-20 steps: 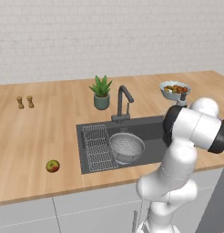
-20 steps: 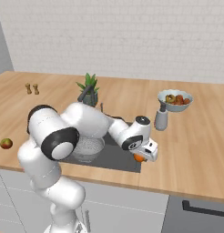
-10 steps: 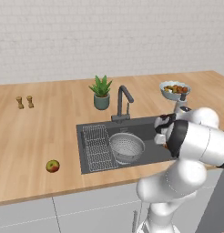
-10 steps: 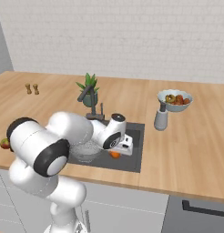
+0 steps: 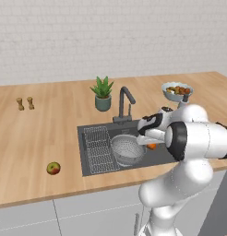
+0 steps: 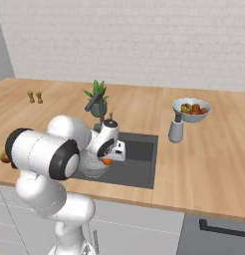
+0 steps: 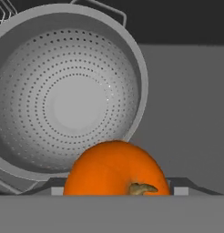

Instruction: Put the colander in the sink, put the apple, orange in the colander, and turn on the sink faucet and pour water over the colander.

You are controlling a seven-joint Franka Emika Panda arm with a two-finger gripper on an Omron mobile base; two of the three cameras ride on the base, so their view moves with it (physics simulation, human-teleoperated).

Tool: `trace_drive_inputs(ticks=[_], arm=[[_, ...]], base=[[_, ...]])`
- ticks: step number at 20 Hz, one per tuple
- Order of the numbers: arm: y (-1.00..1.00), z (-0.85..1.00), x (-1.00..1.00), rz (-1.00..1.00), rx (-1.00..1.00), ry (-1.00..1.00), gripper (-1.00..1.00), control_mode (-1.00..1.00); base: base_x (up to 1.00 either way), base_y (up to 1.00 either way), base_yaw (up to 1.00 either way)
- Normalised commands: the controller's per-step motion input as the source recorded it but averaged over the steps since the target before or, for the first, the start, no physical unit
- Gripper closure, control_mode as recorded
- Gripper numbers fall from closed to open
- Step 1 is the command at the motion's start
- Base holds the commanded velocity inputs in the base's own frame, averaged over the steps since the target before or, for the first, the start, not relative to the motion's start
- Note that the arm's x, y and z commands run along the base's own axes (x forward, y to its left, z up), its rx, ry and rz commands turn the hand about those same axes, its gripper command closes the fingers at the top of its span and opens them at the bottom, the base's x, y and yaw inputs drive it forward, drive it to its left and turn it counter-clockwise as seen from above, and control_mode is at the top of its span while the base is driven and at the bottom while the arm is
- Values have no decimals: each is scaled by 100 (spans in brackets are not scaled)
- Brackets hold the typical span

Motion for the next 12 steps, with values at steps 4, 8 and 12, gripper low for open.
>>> trace_drive_inputs(ticks=[4,8,12], arm=[[6,0,49,4,0,0,100,-100],[-1,-16,31,5,0,0,100,-100],[0,-47,16,4,0,0,100,-100]], base=[[0,0,0],[0,0,0],[0,0,0]])
